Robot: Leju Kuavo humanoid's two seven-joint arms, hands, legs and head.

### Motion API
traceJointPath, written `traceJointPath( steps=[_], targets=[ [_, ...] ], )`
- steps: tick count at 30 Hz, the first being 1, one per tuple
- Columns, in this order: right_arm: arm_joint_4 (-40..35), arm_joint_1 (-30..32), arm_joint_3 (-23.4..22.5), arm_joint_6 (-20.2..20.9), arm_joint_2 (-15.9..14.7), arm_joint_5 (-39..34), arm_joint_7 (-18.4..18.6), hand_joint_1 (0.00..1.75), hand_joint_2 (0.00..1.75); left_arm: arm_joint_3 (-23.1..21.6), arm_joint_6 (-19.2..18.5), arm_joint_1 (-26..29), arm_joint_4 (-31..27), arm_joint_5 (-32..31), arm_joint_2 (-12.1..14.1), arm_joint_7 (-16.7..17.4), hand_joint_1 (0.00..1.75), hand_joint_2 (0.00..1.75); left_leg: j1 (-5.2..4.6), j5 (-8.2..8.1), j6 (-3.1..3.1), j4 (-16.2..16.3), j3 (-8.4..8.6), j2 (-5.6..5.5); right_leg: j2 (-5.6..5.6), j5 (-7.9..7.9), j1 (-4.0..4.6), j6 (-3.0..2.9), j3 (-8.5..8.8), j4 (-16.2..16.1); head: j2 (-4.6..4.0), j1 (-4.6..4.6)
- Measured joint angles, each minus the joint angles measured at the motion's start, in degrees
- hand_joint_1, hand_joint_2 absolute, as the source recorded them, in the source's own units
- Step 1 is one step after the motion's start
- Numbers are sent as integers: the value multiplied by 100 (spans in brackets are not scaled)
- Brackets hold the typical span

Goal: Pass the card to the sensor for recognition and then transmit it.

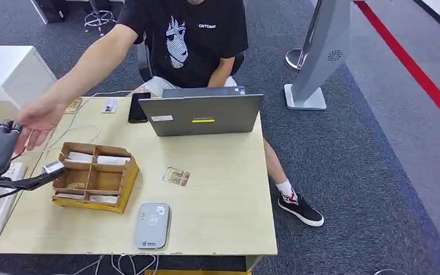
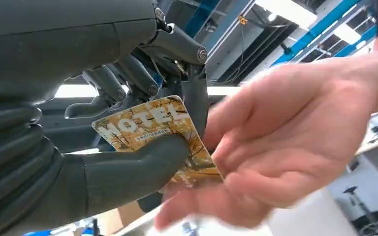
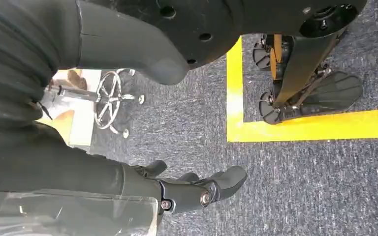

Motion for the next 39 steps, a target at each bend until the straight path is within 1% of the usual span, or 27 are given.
traceJointPath(
  steps=[2,6,7,8,11,16,20,22,25,26,27,29,30,32,34,35,37,39],
  targets=[
    [0,-11,4,15,0,33,-2,0,175,-74,-35,-198,190,-24,0,22,175,175,-1,0,0,0,0,-2,-1,0,0,0,2,0,0,0],
    [0,-14,4,33,0,48,-11,0,175,-188,-26,-399,415,-46,-7,31,175,175,-2,0,0,1,0,1,0,0,-1,0,0,-1,0,-2],
    [0,-14,4,33,0,55,-15,0,175,-216,0,-444,468,-46,-24,37,52,175,-2,0,0,1,0,2,0,1,-1,0,0,-1,0,-2],
    [0,-13,4,33,0,57,-15,0,175,-251,26,-478,511,-33,-39,41,0,175,-2,0,0,1,0,2,0,1,-1,0,0,-1,0,-2],
    [0,-14,4,29,13,57,-11,0,175,-315,144,-516,599,59,-107,74,0,175,-3,-1,0,1,0,2,0,1,-1,0,-1,-2,0,-2],
    [0,-15,4,9,31,57,7,0,175,-341,501,-513,642,144,-269,94,0,175,-2,-1,0,1,-1,2,0,1,0,0,-2,-2,0,-2],
    [0,-14,4,-8,37,57,5,0,175,-343,734,-467,634,266,-337,83,0,175,-2,-1,0,1,-1,2,0,1,0,0,-2,-2,0,-2],
    [0,-14,4,-15,39,44,5,0,175,-343,891,-375,533,365,-367,61,0,175,-2,-1,0,1,-1,2,0,1,0,0,-2,-1,0,-2],
    [0,-13,4,-30,44,37,5,0,175,-341,981,-251,385,448,-413,28,0,175,-2,-1,0,1,-2,2,0,0,0,0,-1,-1,0,-4],
    [0,-12,4,-37,44,31,5,0,175,-341,1056,-205,332,567,-426,-11,0,175,-2,-1,0,1,-2,2,0,0,-1,0,-1,-1,0,-2],
    [0,-11,2,-56,46,7,5,0,175,-319,1205,-125,239,830,-474,-128,0,175,-2,-1,0,1,-2,2,0,0,-1,0,-1,-1,0,-2],
    [0,-9,-24,-98,50,-81,2,0,175,-161,1452,219,-179,1622,-650,-429,0,175,-7,-2,1,1,-2,0,0,0,-5,1,1,-2,0,-7],
    [0,-9,-48,-135,66,-120,-2,0,175,-35,1549,483,-527,2065,-847,-604,0,175,-8,-5,6,0,-2,1,3,-1,-5,1,2,-2,0,0],
    [0,-7,-94,-197,94,-208,-6,0,175,145,1683,1159,-1244,2716,-1082,-895,0,175,-8,-23,5,0,3,24,37,-3,-5,3,1,-5,0,-4],
    [0,18,-192,-269,131,-279,-9,0,175,344,1818,1919,-2074,3395,-1343,-1347,0,175,-8,-35,1,0,6,55,64,-4,-6,3,-2,-7,0,-4],
    [-2,40,-227,-293,149,-313,-11,0,175,442,1880,2308,-2450,3671,-1441,-1579,0,175,-8,-45,14,0,8,68,72,-10,-5,5,-3,-8,0,-4],
    [0,76,-325,-362,164,-374,-15,0,175,639,1976,3028,-3106,4279,-1699,-2136,0,175,-9,-52,17,0,8,70,73,-17,-5,-1,-4,-9,0,-2],
    [-2,96,-396,-389,177,-389,-26,0,175,841,1980,3578,-3676,4760,-1947,-2549,0,175,-8,-55,18,0,7,61,63,-28,-5,6,-3,-10,0,2]
  ],
)
